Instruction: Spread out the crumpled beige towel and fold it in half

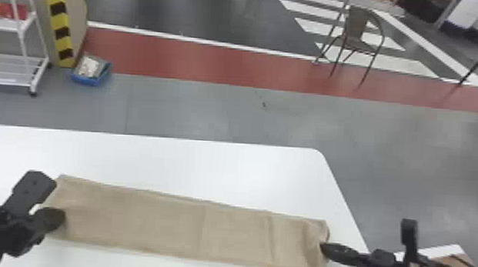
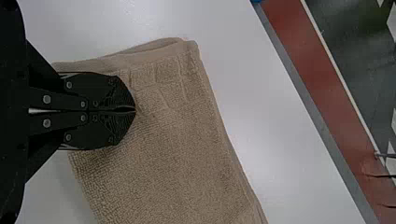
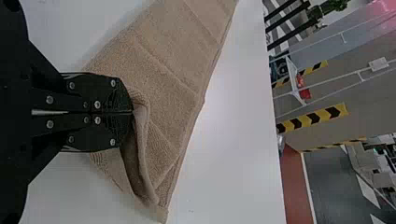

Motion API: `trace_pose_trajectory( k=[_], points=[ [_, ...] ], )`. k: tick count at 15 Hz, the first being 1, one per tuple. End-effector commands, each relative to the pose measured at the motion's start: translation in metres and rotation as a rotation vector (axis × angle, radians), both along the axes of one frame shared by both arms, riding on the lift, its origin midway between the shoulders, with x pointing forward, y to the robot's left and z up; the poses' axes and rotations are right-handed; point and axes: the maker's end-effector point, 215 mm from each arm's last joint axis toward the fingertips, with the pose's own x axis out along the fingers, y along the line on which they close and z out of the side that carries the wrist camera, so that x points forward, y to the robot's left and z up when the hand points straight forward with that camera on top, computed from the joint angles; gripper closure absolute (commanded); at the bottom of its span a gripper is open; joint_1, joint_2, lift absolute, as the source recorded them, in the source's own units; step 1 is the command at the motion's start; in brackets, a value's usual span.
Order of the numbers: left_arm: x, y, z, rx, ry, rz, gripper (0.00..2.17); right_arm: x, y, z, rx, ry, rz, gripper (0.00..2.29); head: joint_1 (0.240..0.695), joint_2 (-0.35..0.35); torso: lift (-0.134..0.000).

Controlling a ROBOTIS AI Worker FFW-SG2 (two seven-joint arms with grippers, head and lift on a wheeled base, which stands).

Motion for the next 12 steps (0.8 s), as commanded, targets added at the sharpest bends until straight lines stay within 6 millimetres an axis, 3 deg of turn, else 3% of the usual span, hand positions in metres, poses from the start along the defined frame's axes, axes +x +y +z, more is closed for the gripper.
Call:
trace_pose_trajectory(
  k=[1, 7, 12],
  points=[
    [-0.001, 0.008, 0.001, 0.008, 0.003, 0.013, 1.53, -0.004, -0.018, 0.008, 0.001, 0.028, -0.03, 1.32, 0.695, -0.322, 0.0],
    [-0.003, 0.003, 0.003, 0.005, 0.011, 0.011, 1.53, -0.029, -0.059, -0.005, -0.134, 0.16, -0.034, 1.32, 0.695, -0.35, 0.0],
    [-0.01, 0.004, -0.002, 0.014, 0.034, 0.021, 1.53, -0.028, -0.076, -0.029, -0.285, 0.194, -0.078, 1.31, 0.695, -0.35, 0.0]
  ],
)
